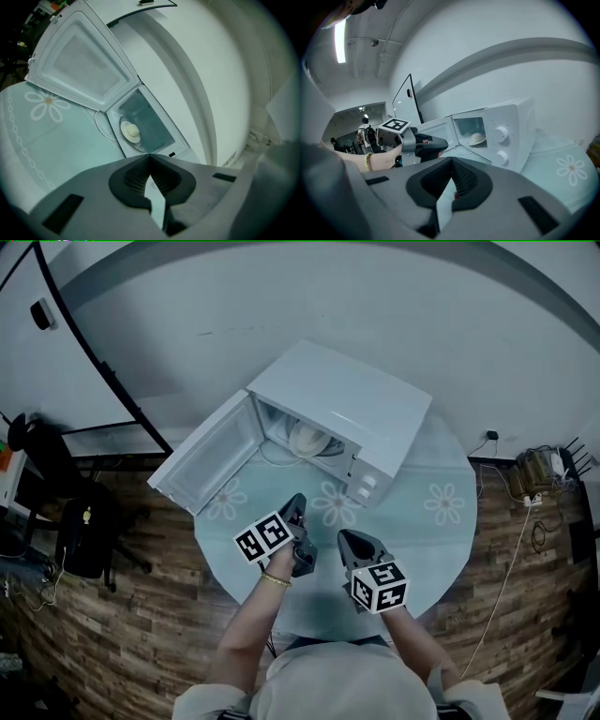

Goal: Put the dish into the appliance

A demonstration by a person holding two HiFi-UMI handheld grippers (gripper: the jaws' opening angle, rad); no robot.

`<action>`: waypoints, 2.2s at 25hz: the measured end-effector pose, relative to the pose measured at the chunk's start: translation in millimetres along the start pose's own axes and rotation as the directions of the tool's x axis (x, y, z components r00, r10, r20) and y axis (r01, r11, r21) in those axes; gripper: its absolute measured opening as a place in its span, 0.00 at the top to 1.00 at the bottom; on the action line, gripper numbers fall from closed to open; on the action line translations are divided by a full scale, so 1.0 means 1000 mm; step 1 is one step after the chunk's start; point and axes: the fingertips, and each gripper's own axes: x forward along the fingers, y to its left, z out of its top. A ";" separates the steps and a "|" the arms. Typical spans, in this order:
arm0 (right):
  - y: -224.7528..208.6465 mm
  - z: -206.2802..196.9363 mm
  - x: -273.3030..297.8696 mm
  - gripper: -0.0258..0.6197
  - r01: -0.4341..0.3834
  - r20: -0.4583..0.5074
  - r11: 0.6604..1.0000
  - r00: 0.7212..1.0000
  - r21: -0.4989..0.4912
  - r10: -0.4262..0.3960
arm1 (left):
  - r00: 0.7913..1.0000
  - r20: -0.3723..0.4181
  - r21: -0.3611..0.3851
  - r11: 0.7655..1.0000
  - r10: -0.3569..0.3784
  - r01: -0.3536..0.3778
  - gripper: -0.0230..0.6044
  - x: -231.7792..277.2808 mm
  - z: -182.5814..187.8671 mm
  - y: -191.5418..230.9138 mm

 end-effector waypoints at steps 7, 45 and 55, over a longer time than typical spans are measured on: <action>0.011 -0.005 -0.018 0.95 0.019 0.011 1.000 1.000 0.005 -0.019 | 0.997 -0.076 0.141 0.990 0.012 -0.001 0.94 -0.051 -0.037 -0.012; 0.056 -0.018 -0.055 0.95 -0.017 0.021 0.999 1.000 -0.042 0.018 | 0.978 -0.209 0.297 0.950 -0.029 0.092 0.94 -0.130 -0.086 -0.037; 0.057 -0.014 -0.055 0.95 -0.021 0.028 0.999 0.999 -0.050 0.023 | 0.977 -0.211 0.280 0.956 -0.033 0.093 0.94 -0.129 -0.088 -0.037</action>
